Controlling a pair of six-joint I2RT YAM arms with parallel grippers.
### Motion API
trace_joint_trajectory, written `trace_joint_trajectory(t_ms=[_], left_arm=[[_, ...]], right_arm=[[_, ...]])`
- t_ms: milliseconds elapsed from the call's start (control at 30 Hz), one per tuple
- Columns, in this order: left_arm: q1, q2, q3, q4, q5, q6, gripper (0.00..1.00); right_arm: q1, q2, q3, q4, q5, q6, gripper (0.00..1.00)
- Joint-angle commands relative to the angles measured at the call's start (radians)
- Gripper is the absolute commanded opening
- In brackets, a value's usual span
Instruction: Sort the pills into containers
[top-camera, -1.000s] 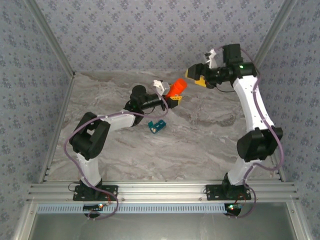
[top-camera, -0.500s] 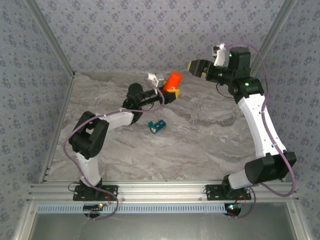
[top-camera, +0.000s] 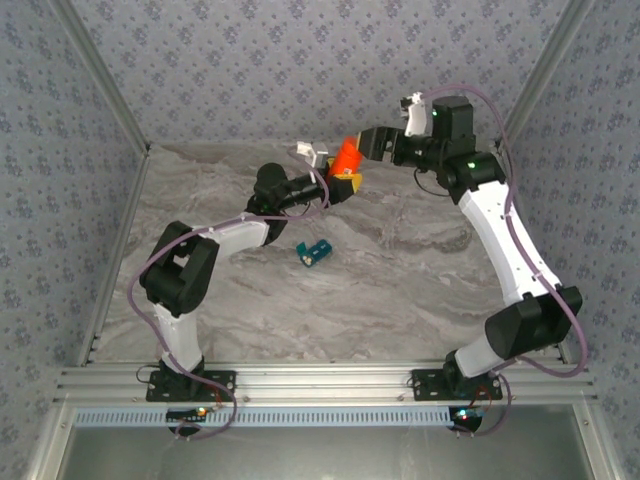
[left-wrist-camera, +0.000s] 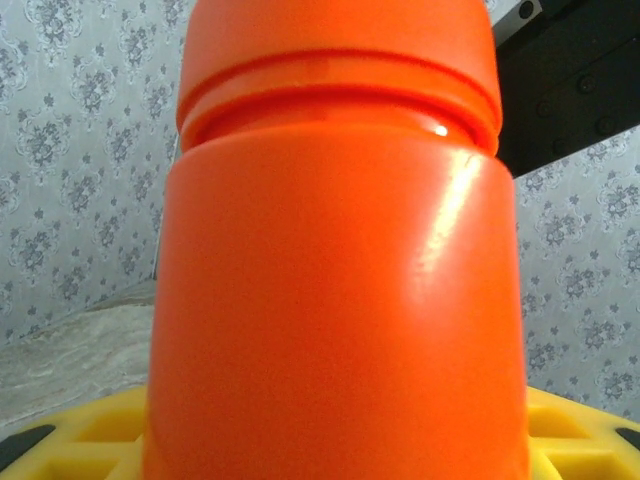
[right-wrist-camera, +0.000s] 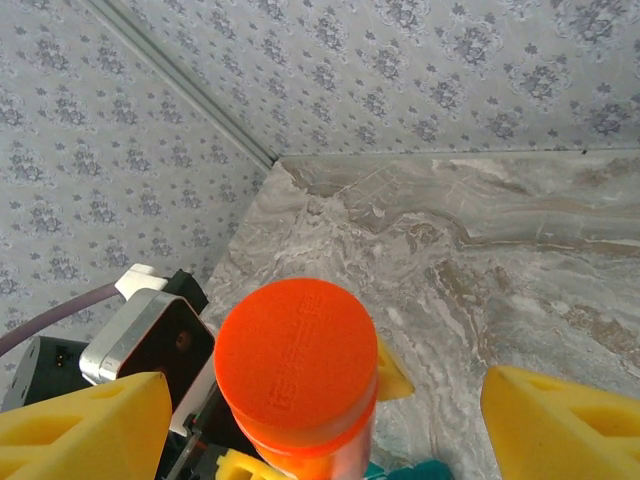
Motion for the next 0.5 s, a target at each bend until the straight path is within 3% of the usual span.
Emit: trace_joint_trajectory(t_ms=[0, 467], left_arm=[[-0.012, -0.009, 0.035, 0.032, 0.032, -0.003, 0.00], [-0.018, -0.022, 0.035, 0.016, 0.046, 0.010, 0.00]], right_arm=[[0.014, 0.026, 0.052, 0.012, -0.031, -0.021, 0.83], [0.032, 0.070, 0.075, -0.021, -0.050, -0.023, 0.80]])
